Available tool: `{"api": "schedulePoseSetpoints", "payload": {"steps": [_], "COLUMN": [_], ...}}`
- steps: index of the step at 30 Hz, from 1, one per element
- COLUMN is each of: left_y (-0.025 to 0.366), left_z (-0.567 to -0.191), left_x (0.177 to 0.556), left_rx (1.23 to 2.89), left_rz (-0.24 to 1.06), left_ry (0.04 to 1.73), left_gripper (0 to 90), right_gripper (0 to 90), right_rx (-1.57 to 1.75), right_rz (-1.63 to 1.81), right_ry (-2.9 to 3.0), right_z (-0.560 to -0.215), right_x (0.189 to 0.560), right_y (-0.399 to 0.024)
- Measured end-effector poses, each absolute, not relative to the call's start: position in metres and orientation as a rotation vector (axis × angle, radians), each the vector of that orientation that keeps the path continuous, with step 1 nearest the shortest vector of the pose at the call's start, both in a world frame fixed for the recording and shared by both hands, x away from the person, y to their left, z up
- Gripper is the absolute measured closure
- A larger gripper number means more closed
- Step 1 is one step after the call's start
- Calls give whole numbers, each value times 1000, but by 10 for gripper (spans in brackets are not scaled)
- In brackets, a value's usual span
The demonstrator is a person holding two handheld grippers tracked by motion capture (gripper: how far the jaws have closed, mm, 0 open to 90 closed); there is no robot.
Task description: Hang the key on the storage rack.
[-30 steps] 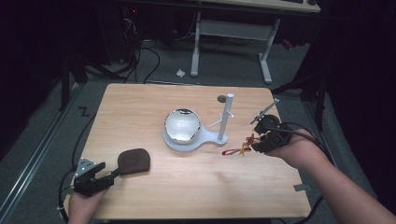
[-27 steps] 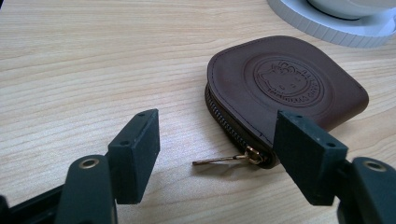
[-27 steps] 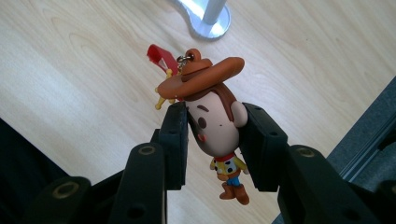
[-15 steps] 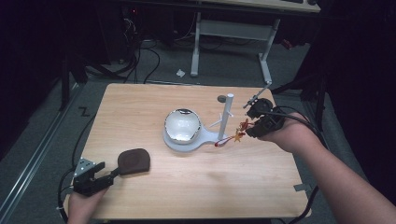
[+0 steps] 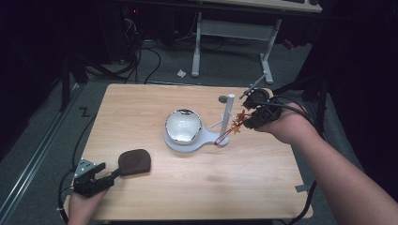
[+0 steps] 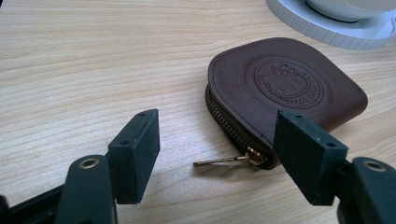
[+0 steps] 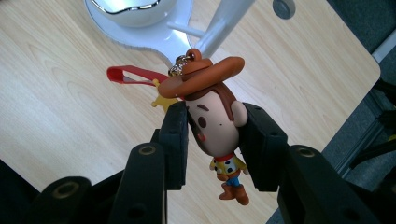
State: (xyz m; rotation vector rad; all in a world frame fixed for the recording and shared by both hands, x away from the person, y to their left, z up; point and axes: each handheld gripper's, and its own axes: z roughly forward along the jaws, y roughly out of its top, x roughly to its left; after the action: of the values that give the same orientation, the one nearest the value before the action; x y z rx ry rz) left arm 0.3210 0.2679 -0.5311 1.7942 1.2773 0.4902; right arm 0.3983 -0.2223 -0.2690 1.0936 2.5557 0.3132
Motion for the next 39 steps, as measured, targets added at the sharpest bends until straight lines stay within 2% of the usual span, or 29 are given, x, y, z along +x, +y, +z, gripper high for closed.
{"api": "schedulePoseSetpoints", "payload": {"steps": [18,39], "left_y": [270,270], "left_z": [-532,-532], "left_x": [321,322], "left_rx": [1787,1791], "left_rz": [485,482], "left_ry": [1280,1280], "left_gripper": [322,322], "right_gripper": [640,639], "right_rx": [1102,1171], "right_rz": [316,312], "right_ry": [2510,2525], "right_z": [-265,-298], "right_x": [419,427], "right_y": [-218,-226]}}
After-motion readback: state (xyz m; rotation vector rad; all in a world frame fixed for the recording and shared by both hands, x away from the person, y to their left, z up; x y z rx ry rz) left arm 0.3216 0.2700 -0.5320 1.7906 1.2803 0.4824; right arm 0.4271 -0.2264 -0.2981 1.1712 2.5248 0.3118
